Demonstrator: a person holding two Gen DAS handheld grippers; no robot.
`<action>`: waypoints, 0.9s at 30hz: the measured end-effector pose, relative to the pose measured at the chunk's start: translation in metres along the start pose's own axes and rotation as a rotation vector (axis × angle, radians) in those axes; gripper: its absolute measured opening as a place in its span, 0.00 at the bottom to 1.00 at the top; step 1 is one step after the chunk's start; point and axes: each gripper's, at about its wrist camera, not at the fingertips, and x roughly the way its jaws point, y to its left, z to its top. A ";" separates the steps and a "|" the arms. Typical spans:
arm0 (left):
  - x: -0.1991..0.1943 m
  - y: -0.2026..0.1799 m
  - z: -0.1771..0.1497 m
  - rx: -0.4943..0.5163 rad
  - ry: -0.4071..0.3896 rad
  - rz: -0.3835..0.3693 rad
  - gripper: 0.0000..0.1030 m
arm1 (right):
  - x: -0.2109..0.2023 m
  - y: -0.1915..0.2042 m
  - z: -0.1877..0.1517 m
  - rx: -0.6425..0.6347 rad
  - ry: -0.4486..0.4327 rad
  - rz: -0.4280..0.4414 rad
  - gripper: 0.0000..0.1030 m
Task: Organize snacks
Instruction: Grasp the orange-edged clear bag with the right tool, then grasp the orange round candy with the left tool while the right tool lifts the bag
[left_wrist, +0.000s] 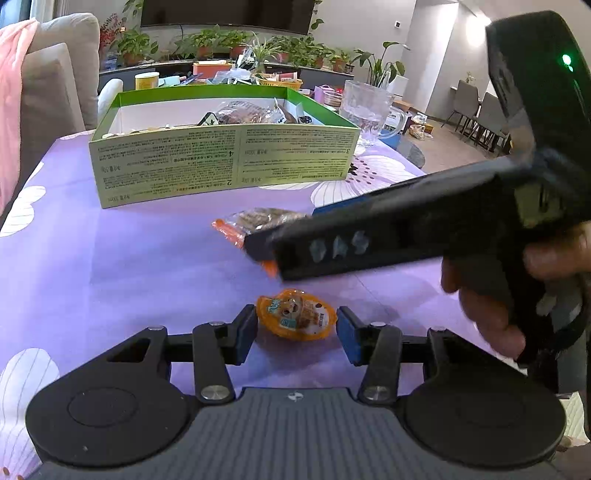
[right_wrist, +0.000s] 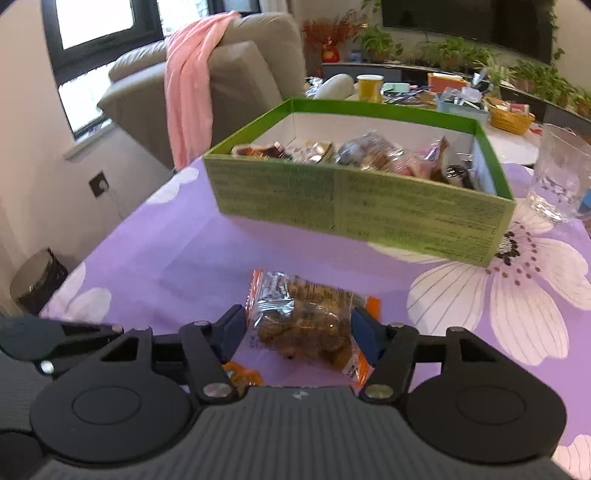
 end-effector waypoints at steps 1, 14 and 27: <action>-0.001 0.001 0.000 -0.003 0.000 -0.004 0.42 | -0.001 -0.002 0.001 0.012 -0.004 -0.002 0.52; -0.007 0.008 0.002 -0.047 -0.027 -0.001 0.40 | -0.015 -0.022 0.006 0.073 -0.047 0.009 0.47; -0.008 0.007 0.001 -0.046 -0.015 0.017 0.40 | 0.008 -0.016 -0.006 0.071 0.025 -0.015 0.52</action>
